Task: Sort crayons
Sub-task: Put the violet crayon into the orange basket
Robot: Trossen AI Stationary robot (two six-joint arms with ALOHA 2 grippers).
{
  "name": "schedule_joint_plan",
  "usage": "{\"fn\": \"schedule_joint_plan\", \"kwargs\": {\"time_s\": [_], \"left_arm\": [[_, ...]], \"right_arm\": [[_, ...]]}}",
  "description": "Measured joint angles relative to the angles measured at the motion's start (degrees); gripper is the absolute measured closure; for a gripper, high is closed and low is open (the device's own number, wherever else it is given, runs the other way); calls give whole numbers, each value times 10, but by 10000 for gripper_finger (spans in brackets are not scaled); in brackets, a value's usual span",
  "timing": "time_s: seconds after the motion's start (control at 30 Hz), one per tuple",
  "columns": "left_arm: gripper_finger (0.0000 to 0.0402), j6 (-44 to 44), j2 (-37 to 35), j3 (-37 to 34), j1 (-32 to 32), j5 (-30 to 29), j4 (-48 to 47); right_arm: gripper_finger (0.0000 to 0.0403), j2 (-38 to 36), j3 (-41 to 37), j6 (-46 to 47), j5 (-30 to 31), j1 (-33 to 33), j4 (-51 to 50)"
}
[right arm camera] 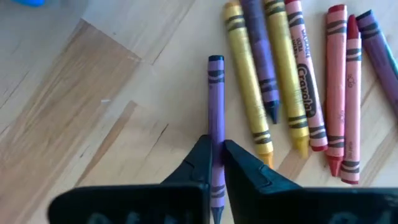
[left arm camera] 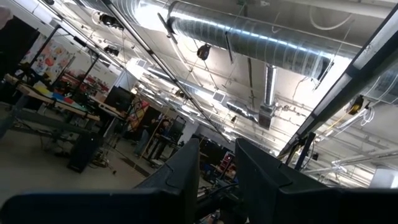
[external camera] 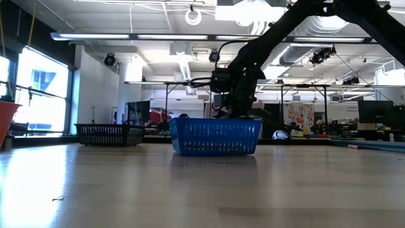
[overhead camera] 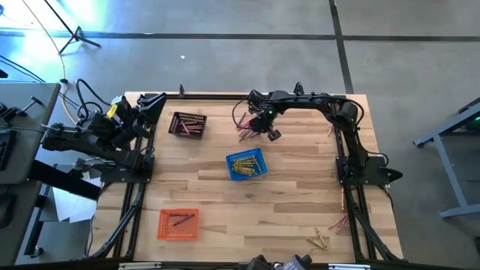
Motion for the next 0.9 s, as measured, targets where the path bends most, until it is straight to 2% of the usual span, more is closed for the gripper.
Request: {"fn": "schedule_joint_plan", "kwargs": {"time_s": [0.37,0.67,0.77,0.9], "left_arm": [[312,0,0,0,0,0,0],[312,27,0,0,0,-2,-1],[312,71,0,0,0,-47,-8],[312,83,4,1,0,-176,-54]], "right_arm": [[397,-18,-3,53,-5,-1,-3],[398,-103,-4,143,-17,5,-7],[398,-143,-4,188,-24,21,26],[398,-193,-4,281,-24,49,110]]}}
